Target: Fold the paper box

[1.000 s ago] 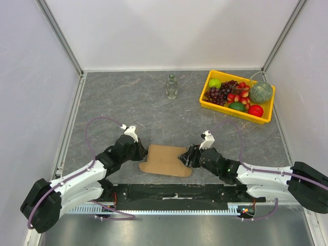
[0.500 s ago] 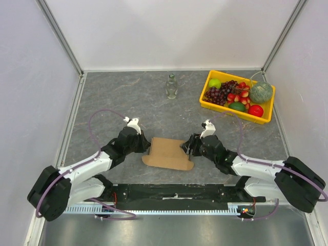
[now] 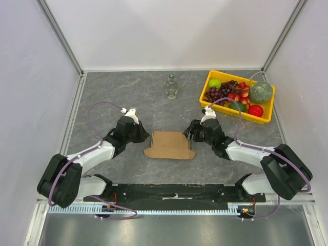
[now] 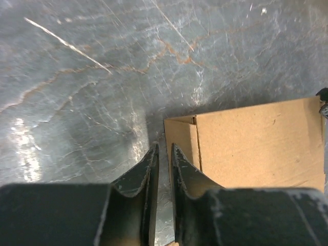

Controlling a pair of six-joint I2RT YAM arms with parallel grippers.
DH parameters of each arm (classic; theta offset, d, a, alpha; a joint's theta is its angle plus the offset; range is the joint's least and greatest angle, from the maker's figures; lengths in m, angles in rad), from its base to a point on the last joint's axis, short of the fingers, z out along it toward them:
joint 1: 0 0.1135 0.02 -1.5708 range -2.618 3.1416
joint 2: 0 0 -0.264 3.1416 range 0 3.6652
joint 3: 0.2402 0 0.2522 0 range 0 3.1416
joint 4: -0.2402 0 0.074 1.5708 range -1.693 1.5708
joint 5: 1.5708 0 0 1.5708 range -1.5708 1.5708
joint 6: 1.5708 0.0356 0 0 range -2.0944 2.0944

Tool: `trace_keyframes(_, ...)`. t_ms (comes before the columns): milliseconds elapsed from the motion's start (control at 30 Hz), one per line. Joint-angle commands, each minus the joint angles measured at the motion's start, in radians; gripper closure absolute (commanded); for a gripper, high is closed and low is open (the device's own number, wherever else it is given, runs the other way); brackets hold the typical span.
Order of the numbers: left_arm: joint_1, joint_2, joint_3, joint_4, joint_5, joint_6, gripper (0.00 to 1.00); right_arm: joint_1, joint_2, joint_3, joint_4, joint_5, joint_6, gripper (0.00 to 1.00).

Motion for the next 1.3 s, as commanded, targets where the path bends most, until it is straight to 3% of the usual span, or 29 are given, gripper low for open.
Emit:
trace_keyframes(0,0.021,-0.121,0.052,-0.076,-0.025,0.061,0.75,-0.016,-0.078,0.063,-0.155,0.147,-0.129,0.33)
trace_keyframes(100,0.024,-0.219,0.054,-0.172,-0.014,0.099,0.69,-0.017,-0.146,0.064,-0.240,0.204,-0.176,0.32)
trace_keyframes(200,0.022,-0.254,0.052,-0.256,0.131,0.121,0.66,-0.016,-0.203,0.069,-0.307,0.204,-0.196,0.30)
trace_keyframes(300,0.015,-0.212,0.010,-0.220,0.453,0.069,0.70,-0.016,-0.246,0.095,-0.411,0.183,-0.206,0.30)
trace_keyframes(367,-0.025,-0.201,-0.035,-0.164,0.570,0.039,0.71,-0.016,-0.299,0.100,-0.454,0.173,-0.205,0.30)
trace_keyframes(500,-0.134,-0.293,-0.067,-0.160,0.612,0.036,0.70,-0.017,-0.382,0.095,-0.494,0.138,-0.206,0.29)
trace_keyframes(600,-0.145,-0.388,-0.083,-0.150,0.662,0.015,0.68,-0.016,-0.413,0.098,-0.508,0.111,-0.216,0.29)
trace_keyframes(733,-0.144,-0.499,-0.144,0.039,0.719,-0.040,0.67,-0.016,-0.414,0.078,-0.491,0.074,-0.202,0.28)
trace_keyframes(833,-0.144,-0.496,-0.202,0.249,0.680,-0.119,0.67,-0.016,-0.405,0.049,-0.455,0.035,-0.170,0.28)
trace_keyframes(967,-0.140,-0.453,-0.241,0.370,0.430,-0.154,0.67,-0.016,-0.414,0.012,-0.412,0.008,-0.140,0.28)
trace_keyframes(1133,-0.130,-0.422,-0.199,0.257,0.103,-0.156,0.64,-0.016,-0.433,-0.003,-0.399,-0.023,-0.143,0.28)
trace_keyframes(1267,-0.127,-0.412,-0.161,0.157,0.060,-0.131,0.59,-0.016,-0.433,-0.009,-0.399,-0.089,-0.145,0.27)
